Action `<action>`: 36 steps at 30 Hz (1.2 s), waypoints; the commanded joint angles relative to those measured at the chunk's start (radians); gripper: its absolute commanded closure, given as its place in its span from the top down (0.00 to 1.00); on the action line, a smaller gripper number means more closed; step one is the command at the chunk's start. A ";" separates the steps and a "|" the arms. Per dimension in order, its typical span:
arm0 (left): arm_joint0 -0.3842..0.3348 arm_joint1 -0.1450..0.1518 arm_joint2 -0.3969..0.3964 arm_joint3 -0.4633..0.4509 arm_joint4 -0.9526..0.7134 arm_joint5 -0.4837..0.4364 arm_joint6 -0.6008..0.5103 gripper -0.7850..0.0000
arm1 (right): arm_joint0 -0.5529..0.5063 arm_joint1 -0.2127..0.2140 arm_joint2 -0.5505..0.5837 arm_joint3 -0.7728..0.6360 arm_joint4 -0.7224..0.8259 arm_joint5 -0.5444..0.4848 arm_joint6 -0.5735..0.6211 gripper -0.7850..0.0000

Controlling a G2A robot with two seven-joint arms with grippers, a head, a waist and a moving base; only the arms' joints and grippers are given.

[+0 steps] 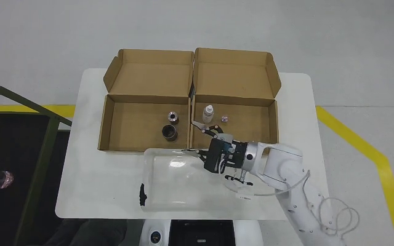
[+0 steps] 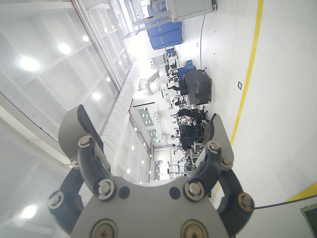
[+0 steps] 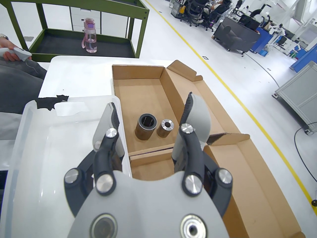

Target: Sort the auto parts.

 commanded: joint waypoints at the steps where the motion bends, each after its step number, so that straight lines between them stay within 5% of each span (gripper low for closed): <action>1: 0.000 0.000 0.000 0.000 0.000 0.000 0.000 1.00 | -0.023 0.006 0.026 -0.012 -0.014 -0.002 -0.025 0.61; 30: 0.000 0.000 0.000 0.000 0.000 0.000 0.000 1.00 | -0.433 0.073 0.438 -0.031 -0.018 0.152 -0.331 0.76; 36: 0.000 0.000 0.000 0.000 0.000 0.000 0.000 1.00 | -0.478 0.078 0.485 -0.012 -0.002 0.183 -0.370 0.96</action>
